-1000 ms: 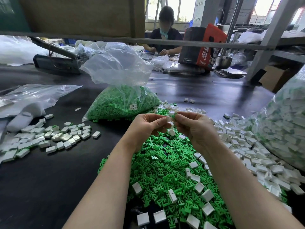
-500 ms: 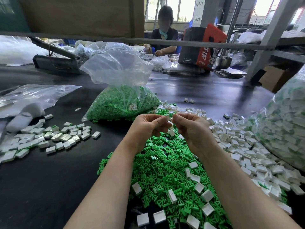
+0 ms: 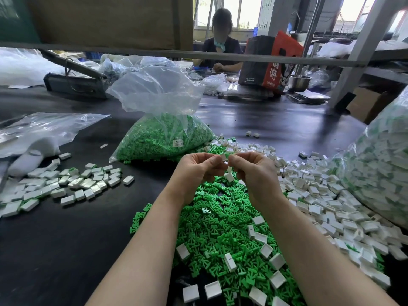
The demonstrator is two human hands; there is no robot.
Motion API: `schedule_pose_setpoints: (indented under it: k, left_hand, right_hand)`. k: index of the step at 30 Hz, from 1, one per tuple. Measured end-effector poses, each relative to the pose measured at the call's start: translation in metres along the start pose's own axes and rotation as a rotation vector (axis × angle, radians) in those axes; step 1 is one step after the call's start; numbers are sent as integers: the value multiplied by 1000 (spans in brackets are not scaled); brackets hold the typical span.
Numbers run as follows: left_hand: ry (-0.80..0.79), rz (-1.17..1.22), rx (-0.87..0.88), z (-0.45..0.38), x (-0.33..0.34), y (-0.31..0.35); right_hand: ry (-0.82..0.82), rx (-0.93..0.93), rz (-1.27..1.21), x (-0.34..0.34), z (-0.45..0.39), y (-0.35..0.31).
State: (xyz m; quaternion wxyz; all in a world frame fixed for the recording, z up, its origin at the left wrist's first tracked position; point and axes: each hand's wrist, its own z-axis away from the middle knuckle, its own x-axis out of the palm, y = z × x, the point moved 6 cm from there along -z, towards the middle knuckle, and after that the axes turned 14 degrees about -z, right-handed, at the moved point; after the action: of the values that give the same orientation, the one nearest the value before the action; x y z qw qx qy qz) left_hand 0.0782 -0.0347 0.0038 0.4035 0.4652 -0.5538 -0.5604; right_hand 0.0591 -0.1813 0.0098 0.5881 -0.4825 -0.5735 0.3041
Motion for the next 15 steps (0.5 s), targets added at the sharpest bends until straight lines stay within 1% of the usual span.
schedule_pose_setpoints:
  k: [3, 5, 7, 9, 12, 15]
  left_hand:
    - [-2, 5, 3, 0, -1, -1]
    - [4, -33, 11, 0, -2, -1]
    - [20, -123, 32, 0, -3, 1]
    - [42, -218, 56, 0, -5, 3]
    - [61, -275, 77, 0, -10, 6]
    - [48, -285, 82, 0, -12, 6]
  right_hand:
    - [-17, -38, 66, 1, 0, -2]
    - [-54, -104, 216, 1, 0, -8]
    - [-95, -177, 391, 3, 1, -14]
    - [-133, -233, 509, 6, 2, -17]
    - [-197, -267, 592, 12, 3, -15]
    - [-244, -260, 654, 13, 2, -13]
